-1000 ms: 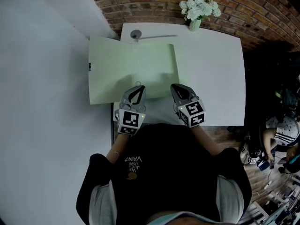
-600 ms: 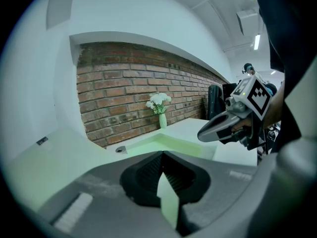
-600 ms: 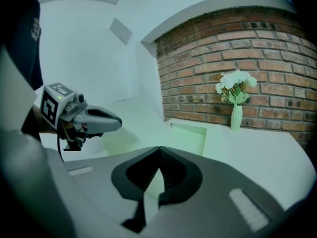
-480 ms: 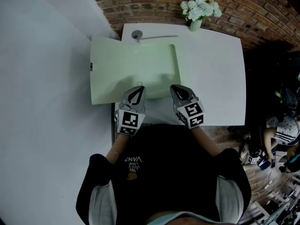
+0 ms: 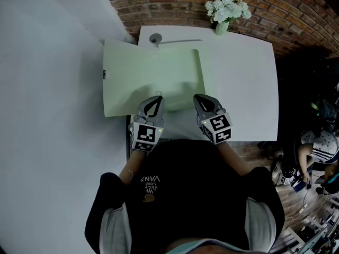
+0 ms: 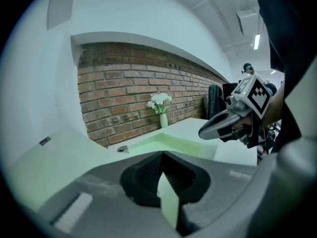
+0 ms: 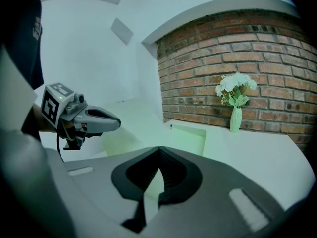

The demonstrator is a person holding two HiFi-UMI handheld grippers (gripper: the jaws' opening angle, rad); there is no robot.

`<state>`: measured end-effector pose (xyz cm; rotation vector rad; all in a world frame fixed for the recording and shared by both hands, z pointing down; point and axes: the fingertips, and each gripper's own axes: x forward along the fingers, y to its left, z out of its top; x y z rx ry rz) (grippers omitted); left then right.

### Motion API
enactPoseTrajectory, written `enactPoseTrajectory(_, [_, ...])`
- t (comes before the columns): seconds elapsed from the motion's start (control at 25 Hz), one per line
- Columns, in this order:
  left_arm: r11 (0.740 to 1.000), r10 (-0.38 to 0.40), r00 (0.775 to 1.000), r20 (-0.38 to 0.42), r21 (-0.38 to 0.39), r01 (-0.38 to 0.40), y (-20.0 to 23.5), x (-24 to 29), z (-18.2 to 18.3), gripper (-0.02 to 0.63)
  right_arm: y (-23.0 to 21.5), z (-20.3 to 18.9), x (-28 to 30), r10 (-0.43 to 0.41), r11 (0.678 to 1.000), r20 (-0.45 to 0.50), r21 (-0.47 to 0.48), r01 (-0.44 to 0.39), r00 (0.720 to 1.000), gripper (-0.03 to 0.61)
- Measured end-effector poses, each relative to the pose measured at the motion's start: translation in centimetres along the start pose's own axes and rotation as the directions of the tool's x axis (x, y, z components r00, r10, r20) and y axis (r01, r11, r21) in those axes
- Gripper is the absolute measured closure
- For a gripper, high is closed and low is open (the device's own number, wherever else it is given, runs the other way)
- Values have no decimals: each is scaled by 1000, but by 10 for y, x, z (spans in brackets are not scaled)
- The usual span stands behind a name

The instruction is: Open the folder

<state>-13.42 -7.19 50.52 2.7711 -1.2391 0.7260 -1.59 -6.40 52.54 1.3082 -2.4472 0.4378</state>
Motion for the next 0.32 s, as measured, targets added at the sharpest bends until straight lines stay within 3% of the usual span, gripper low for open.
enactPoseTrajectory(0.32, [1000,-3,1000,-3,0,3,0,-1,0,614,4,4,0,13,1000,-7,-7,-13,1000,583])
